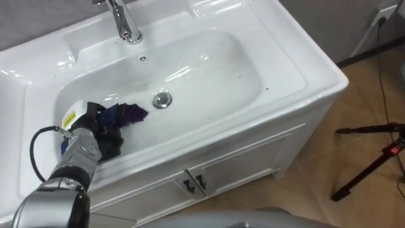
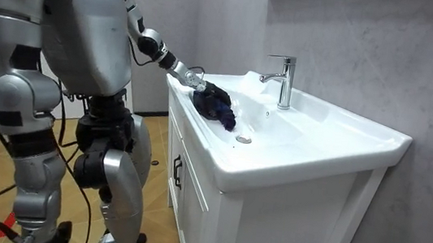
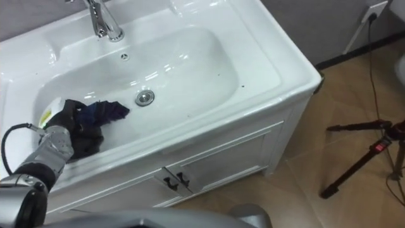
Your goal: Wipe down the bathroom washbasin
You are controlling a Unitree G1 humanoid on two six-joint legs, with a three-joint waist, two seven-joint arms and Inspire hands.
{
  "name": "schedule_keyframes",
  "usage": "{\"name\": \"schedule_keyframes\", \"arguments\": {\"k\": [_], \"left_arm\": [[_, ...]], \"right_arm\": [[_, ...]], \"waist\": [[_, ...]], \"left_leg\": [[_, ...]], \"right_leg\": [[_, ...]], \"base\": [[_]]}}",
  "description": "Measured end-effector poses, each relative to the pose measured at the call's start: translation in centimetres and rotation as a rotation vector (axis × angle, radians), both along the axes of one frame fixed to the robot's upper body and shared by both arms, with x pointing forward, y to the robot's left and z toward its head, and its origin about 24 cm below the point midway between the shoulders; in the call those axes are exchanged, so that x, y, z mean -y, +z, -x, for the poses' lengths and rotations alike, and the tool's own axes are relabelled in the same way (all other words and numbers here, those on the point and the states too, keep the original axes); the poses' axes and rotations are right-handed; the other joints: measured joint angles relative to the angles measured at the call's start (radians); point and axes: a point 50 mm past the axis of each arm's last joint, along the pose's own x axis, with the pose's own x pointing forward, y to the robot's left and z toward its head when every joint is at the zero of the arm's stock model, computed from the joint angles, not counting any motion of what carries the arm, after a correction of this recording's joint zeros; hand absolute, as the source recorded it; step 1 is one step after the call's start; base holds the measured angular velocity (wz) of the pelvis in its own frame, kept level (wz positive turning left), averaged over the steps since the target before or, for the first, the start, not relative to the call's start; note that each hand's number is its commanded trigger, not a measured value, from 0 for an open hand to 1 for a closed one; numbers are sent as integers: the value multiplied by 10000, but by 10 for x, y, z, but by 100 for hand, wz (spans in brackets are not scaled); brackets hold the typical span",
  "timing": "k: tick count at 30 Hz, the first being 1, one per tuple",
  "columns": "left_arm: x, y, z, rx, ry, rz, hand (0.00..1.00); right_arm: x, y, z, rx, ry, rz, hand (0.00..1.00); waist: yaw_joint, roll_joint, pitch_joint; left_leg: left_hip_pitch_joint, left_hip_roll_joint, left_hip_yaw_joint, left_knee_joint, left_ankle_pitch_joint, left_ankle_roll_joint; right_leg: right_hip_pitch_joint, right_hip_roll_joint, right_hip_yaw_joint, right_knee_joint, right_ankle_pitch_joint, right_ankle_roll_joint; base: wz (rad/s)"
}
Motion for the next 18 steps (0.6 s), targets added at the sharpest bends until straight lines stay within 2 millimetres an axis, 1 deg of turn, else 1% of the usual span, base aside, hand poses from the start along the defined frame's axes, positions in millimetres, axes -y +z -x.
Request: {"name": "schedule_keyframes", "arguments": {"k": [2, 3, 4, 8, 9, 11, 12, 13, 14, 15, 16, 17, 18], "left_arm": [[1, -1, 3, 27, -2, -11, 100], [1, -1, 4, 55, -15, -6, 100], [2, -1, 5, 85, -14, -11, 100], [4, 5, -2, 427, -42, -42, 100], [5, 7, -4, 522, -19, -86, 100], [7, 13, -9, 781, -11, -197, 100], [7, 20, -15, 1082, 4, -300, 100], [8, 30, -22, 1575, -112, -509, 100], [8, 36, -27, 1893, -162, -586, 100], [10, 47, -34, 2542, -245, -722, 100], [12, 58, -41, 3170, -317, -858, 100], [13, 64, -44, 3486, -352, -926, 100], [15, 76, -49, 4148, -441, -1061, 100]], "right_arm": [[1, 0, -1, -23, 163, 55, 0], [2, 1, -4, 17, 269, 81, 0], [2, 1, -9, 148, 454, 83, 0], [2, 1, -20, 521, 851, 71, 0], [2, 1, -24, 685, 952, 60, 0], [1, 1, -27, 894, 1022, 57, 0], [0, 1, -30, 1035, 1101, 35, 0], [0, 1, -32, 1166, 1155, -24, 0], [-1, 0, -32, 1190, 1171, -58, 0], [-1, 0, -30, 1160, 1203, -95, 0], [-2, 0, -28, 1070, 1221, -108, 0], [-2, -1, -26, 1021, 1248, -118, 0], [-2, -1, -24, 1007, 1277, -137, 0]], "waist": [[-4, 22, -9], [3, 48, -19], [7, 92, -8], [3, 182, -3], [4, 194, -3], [76, 192, 49], [92, 225, 54], [134, 164, 117], [154, 165, 139], [213, 98, 189], [233, 49, 217], [235, 33, 231], [305, 5, 249]], "left_leg": [[65, 26, -70, 5, -7, -12], [60, 28, -199, 5, -8, -12], [22, 27, -304, 5, -8, -13], [-63, 28, -360, -11, -8, -14], [-115, 24, -448, -6, -11, -18], [-157, 24, -577, -5, -38, -60], [-222, 20, -640, -1, -43, -68], [-313, 8, -766, -1, -45, -72], [-344, 0, -839, 0, -48, -77], [-415, -5, -912, 17, -68, -108], [-517, -15, -1073, 49, -96, -154], [-551, -28, -1142, 49, -98, -158], [-603, -45, -1219, 51, -101, -163]], "right_leg": [[183, 26, -77, -160, 13, -26], [207, 31, -110, -184, 9, -41], [190, 33, -138, -197, 1, -54], [205, 28, -277, -199, -4, -63], [191, 16, -343, -202, -4, -63], [188, 10, -425, -210, -5, -62], [178, -15, -521, -226, -7, -60], [175, -28, -654, -291, -7, -58], [189, -32, -731, -315, -5, -56], [195, -40, -853, -336, -10, -48], [192, -57, -1012, -342, -15, -35], [187, -63, -1056, -343, -22, -24], [178, -71, -1102, -357, -30, -7]], "base": [[12], [8], [6], [13], [15], [16], [23], [29], [34], [39], [38], [32], [21]]}}
